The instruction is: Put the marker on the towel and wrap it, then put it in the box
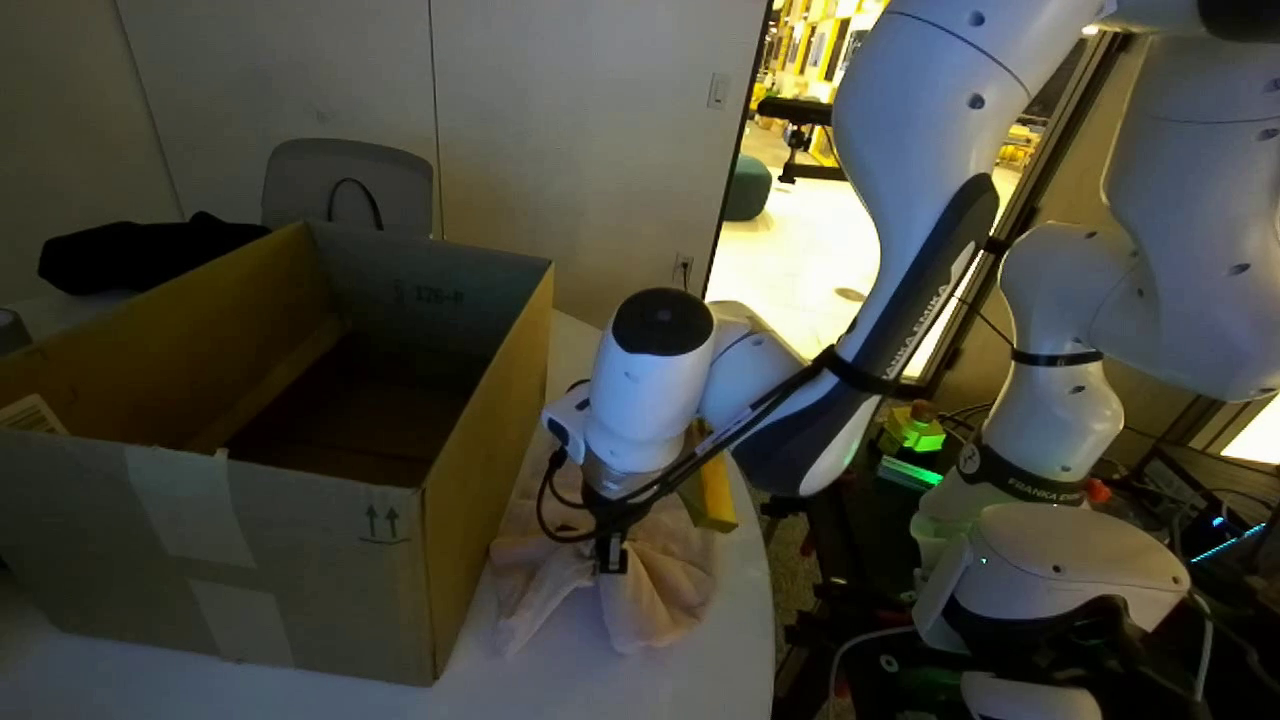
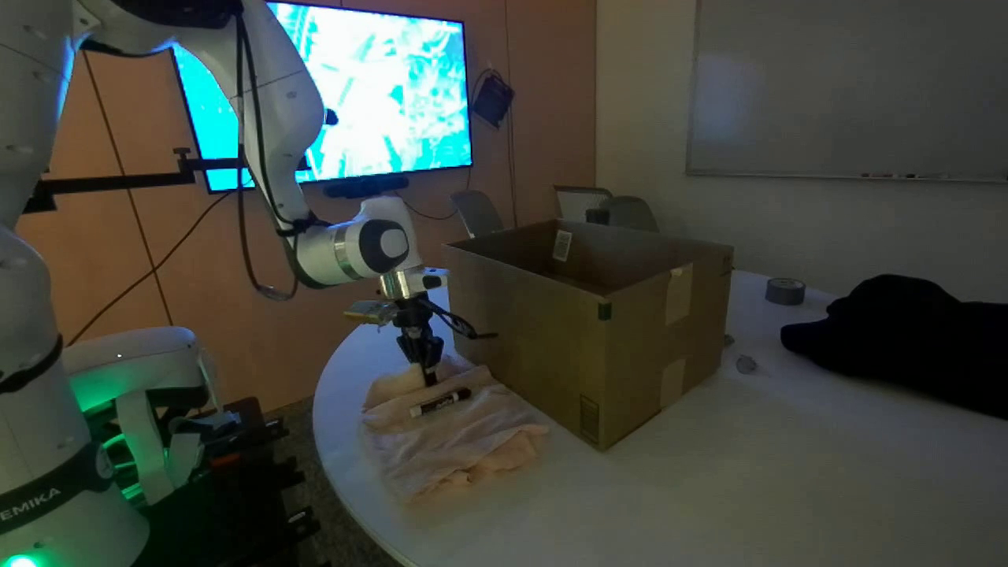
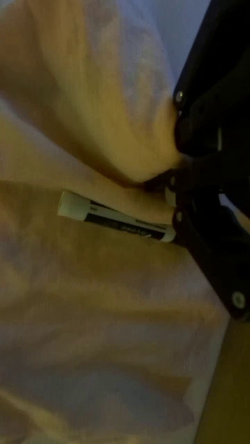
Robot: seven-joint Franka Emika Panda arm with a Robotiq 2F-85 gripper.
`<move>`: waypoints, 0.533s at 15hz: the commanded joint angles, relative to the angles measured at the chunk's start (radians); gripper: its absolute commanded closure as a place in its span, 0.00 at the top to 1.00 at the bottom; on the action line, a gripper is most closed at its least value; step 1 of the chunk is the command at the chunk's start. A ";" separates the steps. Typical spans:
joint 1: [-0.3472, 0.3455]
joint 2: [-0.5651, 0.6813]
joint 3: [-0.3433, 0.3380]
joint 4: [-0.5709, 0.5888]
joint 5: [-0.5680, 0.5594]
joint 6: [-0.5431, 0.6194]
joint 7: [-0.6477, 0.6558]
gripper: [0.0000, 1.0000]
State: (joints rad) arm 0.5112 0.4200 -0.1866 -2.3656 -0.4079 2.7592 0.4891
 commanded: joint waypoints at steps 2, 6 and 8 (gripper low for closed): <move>-0.031 -0.138 -0.048 -0.101 -0.116 -0.018 0.035 0.04; -0.161 -0.166 0.007 -0.117 -0.053 -0.028 -0.061 0.04; -0.232 -0.151 0.046 -0.112 0.003 -0.022 -0.138 0.04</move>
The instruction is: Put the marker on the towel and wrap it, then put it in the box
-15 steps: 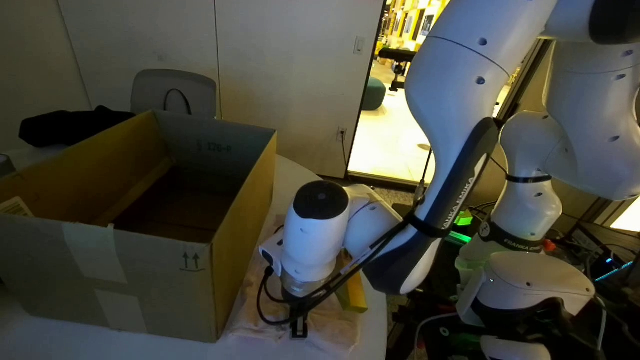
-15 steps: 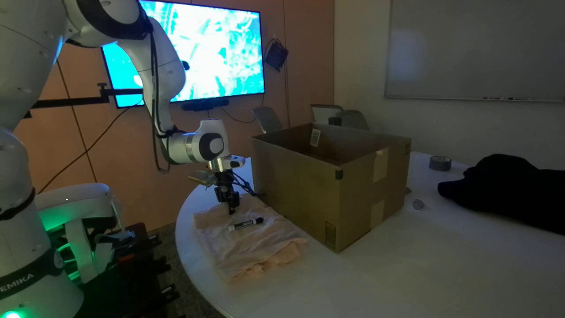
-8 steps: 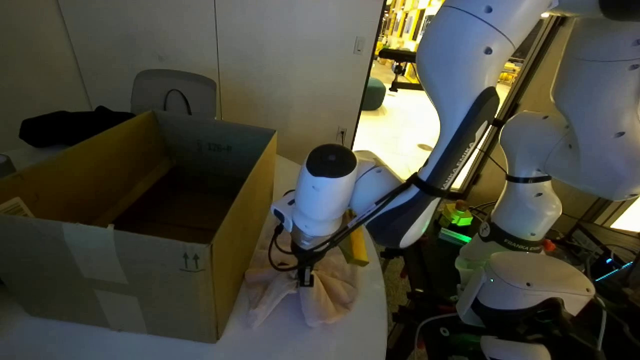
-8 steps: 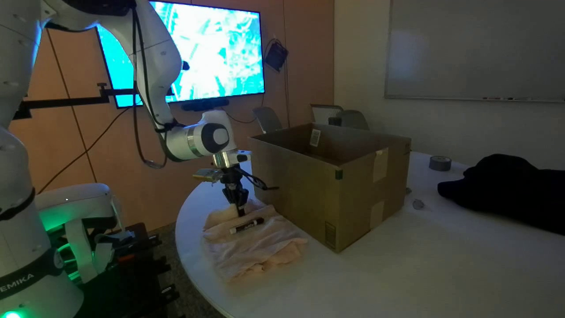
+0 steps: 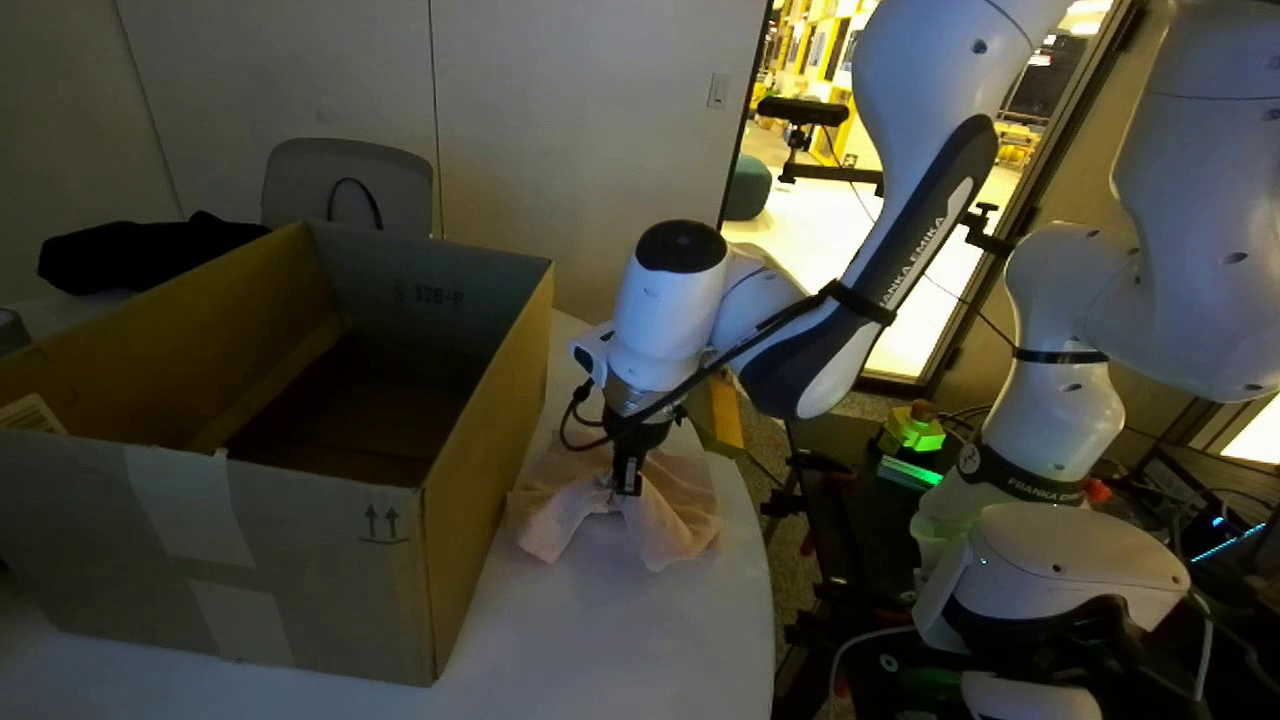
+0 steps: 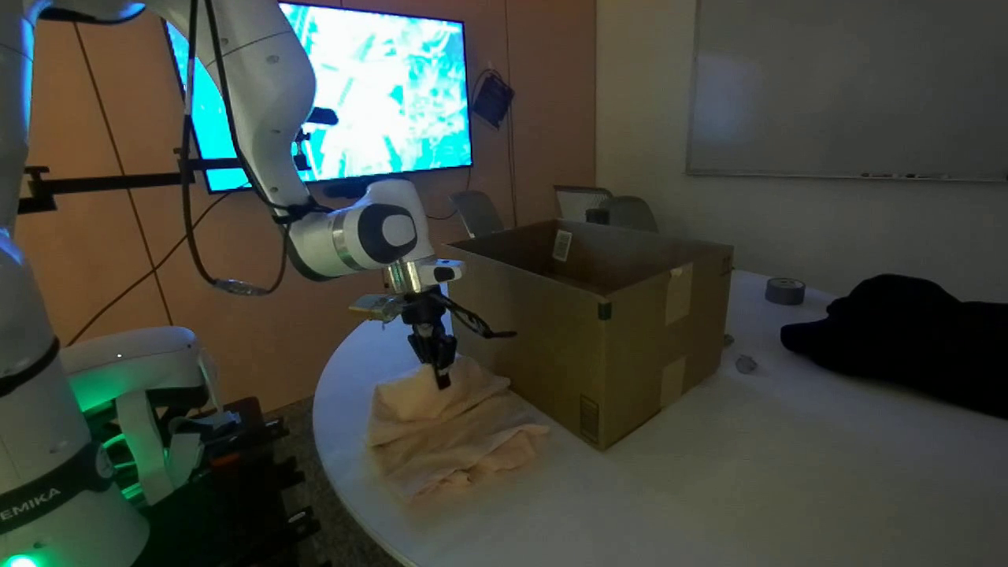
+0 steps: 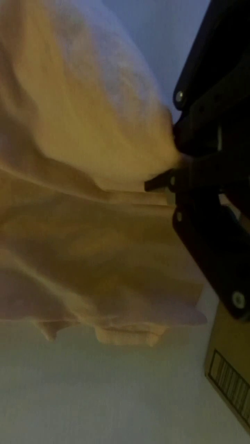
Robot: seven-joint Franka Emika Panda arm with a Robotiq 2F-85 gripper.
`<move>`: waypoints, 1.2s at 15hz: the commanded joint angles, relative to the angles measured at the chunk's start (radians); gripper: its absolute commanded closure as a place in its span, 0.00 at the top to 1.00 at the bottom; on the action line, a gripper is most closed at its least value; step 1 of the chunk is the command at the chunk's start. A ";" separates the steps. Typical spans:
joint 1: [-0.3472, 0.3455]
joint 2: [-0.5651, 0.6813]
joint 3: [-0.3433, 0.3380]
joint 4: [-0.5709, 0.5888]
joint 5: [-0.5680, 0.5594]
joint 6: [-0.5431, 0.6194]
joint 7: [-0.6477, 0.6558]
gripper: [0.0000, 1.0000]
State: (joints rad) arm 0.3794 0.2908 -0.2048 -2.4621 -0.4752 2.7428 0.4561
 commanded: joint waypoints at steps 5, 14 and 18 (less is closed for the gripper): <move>-0.240 -0.032 0.104 -0.014 0.214 0.000 -0.225 0.04; -0.319 0.030 0.079 0.038 0.278 -0.034 -0.229 0.40; -0.319 0.022 0.075 0.027 0.285 -0.017 -0.213 0.71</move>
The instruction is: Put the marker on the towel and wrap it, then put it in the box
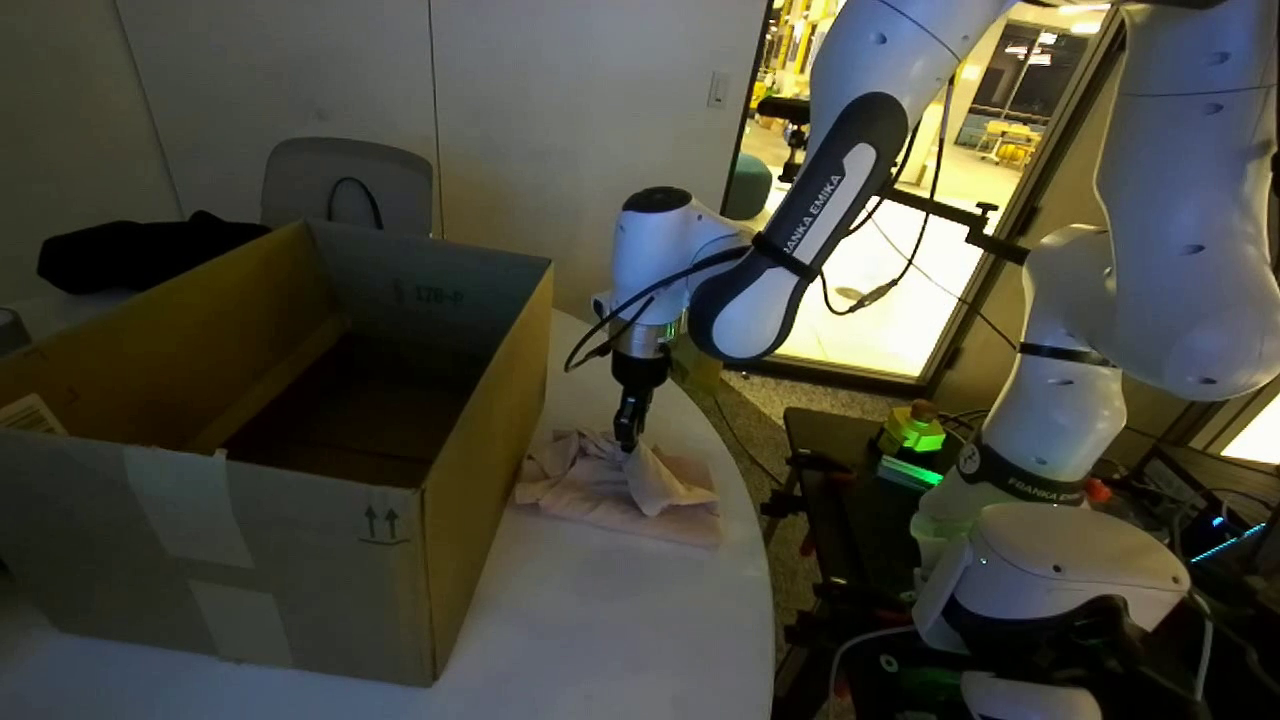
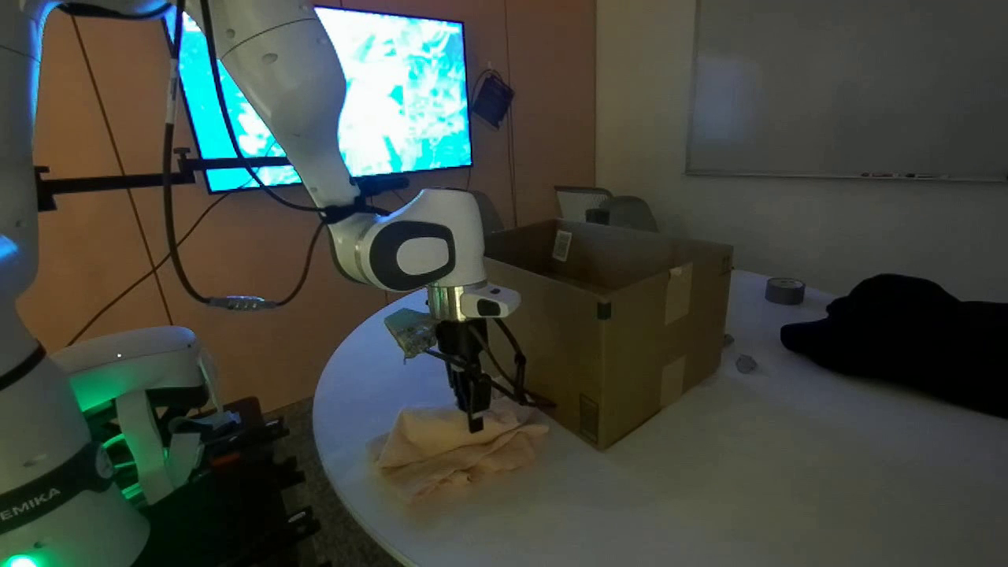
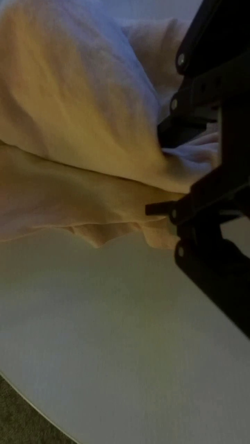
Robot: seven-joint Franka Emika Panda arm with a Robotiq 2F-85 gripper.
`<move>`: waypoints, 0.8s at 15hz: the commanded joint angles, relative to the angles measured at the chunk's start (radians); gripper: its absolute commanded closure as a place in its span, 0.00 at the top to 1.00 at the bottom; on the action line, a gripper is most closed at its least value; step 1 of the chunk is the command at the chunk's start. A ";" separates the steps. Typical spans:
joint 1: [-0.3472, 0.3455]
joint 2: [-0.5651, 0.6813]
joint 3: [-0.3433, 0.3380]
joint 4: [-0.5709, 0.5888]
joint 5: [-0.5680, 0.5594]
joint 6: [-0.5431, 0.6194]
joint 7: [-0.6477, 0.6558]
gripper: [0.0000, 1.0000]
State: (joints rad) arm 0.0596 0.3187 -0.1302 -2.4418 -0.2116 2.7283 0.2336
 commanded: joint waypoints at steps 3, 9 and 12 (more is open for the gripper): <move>-0.008 -0.038 0.028 -0.029 0.041 0.026 -0.027 0.93; -0.058 -0.081 0.185 -0.094 0.202 0.055 -0.256 1.00; -0.028 -0.036 0.185 -0.078 0.206 0.069 -0.231 1.00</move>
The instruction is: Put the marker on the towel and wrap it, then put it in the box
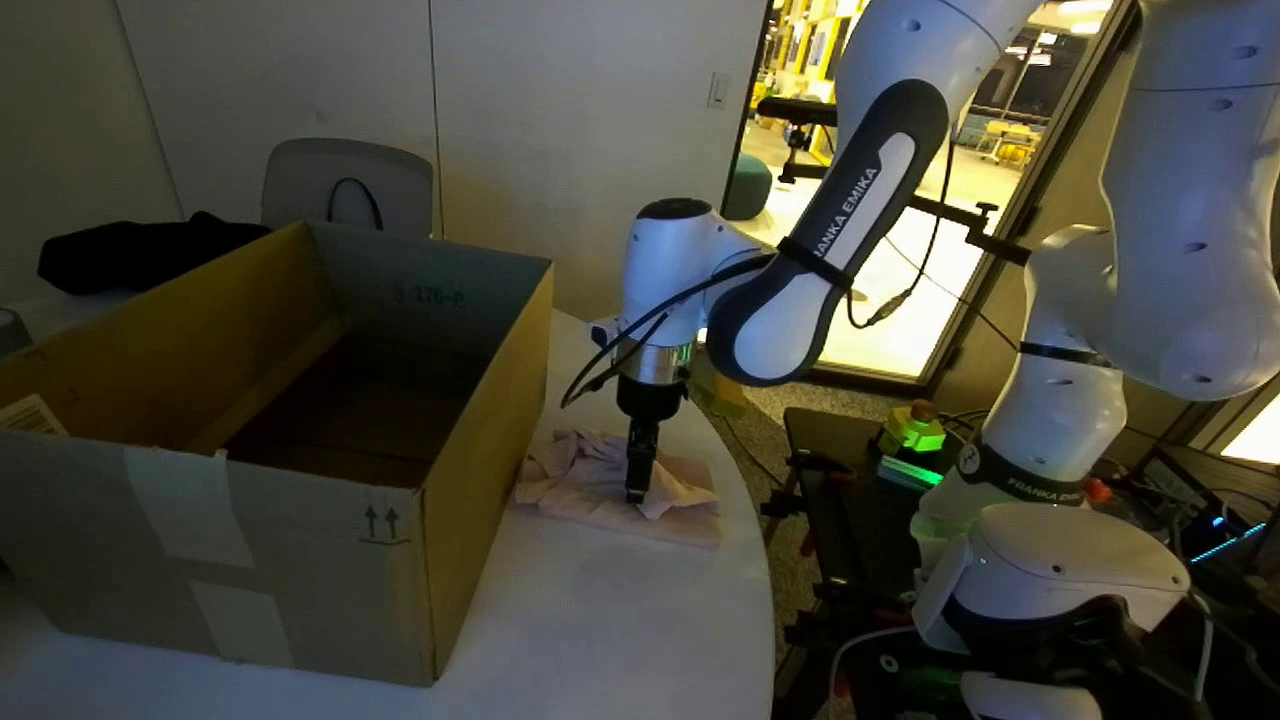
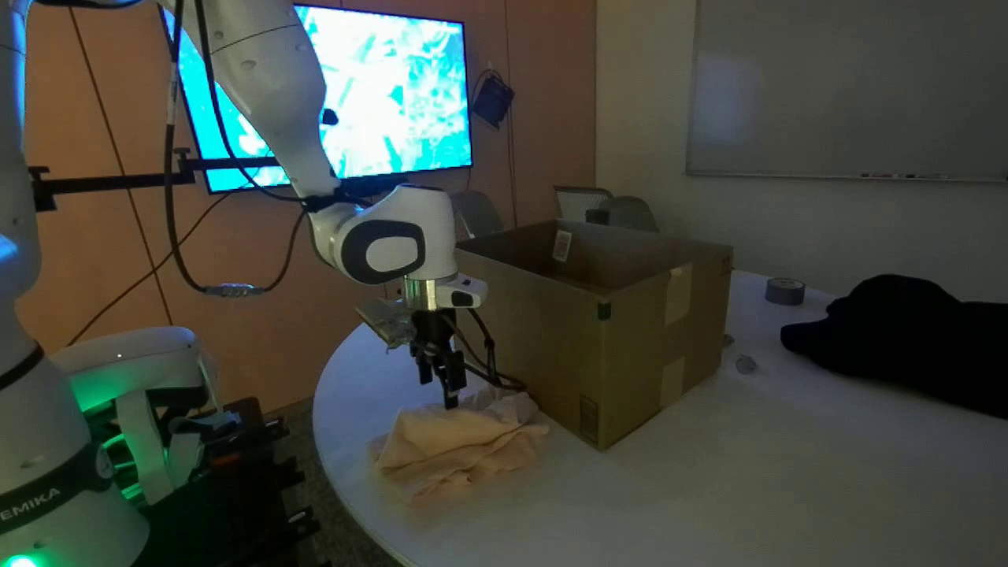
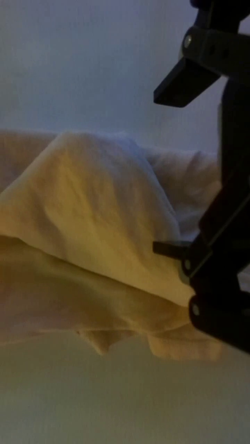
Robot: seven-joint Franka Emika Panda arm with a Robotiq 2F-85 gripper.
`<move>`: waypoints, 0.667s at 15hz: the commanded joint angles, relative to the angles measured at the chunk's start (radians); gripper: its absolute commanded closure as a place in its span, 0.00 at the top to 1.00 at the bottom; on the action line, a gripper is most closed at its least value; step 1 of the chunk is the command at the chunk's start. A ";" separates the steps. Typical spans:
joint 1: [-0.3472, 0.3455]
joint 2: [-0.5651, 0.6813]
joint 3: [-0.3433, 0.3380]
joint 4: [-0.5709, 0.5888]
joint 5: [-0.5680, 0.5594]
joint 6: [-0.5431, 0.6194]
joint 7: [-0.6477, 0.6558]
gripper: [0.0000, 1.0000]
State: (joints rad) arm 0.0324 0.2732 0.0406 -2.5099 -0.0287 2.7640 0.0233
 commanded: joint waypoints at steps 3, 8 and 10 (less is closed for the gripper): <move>0.049 0.068 -0.045 0.016 -0.043 0.073 0.081 1.00; 0.061 0.175 -0.066 0.063 -0.036 0.094 0.081 1.00; 0.068 0.223 -0.067 0.092 -0.030 0.087 0.082 1.00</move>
State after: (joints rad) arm 0.0770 0.4178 -0.0141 -2.4740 -0.0515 2.8368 0.0833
